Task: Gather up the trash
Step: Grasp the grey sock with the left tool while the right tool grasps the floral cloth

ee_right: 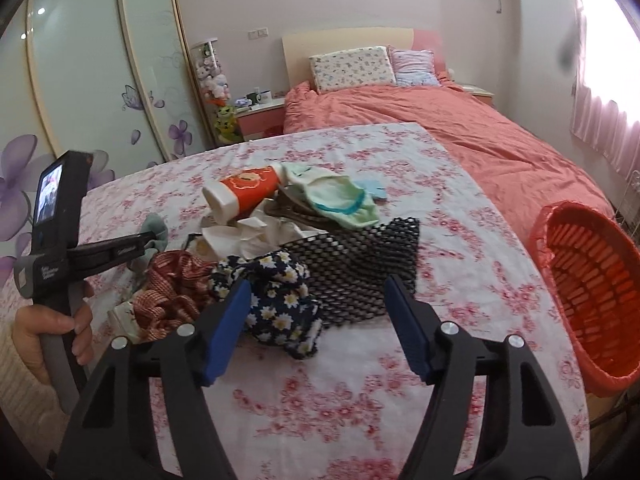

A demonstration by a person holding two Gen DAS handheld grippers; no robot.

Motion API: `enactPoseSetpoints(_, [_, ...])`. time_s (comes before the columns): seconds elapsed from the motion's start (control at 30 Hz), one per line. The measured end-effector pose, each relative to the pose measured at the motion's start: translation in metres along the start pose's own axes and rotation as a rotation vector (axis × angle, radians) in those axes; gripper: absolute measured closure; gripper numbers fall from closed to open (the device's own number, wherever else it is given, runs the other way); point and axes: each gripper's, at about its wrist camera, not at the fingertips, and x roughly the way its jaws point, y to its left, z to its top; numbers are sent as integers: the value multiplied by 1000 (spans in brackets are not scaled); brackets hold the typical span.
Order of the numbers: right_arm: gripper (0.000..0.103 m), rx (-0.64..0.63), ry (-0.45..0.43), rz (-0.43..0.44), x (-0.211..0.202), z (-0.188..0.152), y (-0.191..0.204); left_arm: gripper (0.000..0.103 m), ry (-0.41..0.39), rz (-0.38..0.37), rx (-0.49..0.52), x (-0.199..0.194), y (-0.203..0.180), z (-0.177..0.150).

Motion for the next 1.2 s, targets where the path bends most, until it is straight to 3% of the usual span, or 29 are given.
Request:
enactPoseSetpoints(0.07, [38,1,3,14,4,1,4,76,-4,8,4,-2,4,-1])
enactPoseSetpoints(0.4, [66,-91,112,35,40,-5,32,75,5,4,-39,-2,22,-6])
enactPoseSetpoints(0.53, [84,-103,129,33,41,-7,33,74,6,-6,-55,-1,23,-5])
enactPoseSetpoints(0.73, [86,-90,105,-86,44,2,17,71,-1,-11,-67,0,25,-6])
enactPoseSetpoints(1.2, [84,-50,146,-71,54,4,6,55,-28,-52,-115,-2,23,-3])
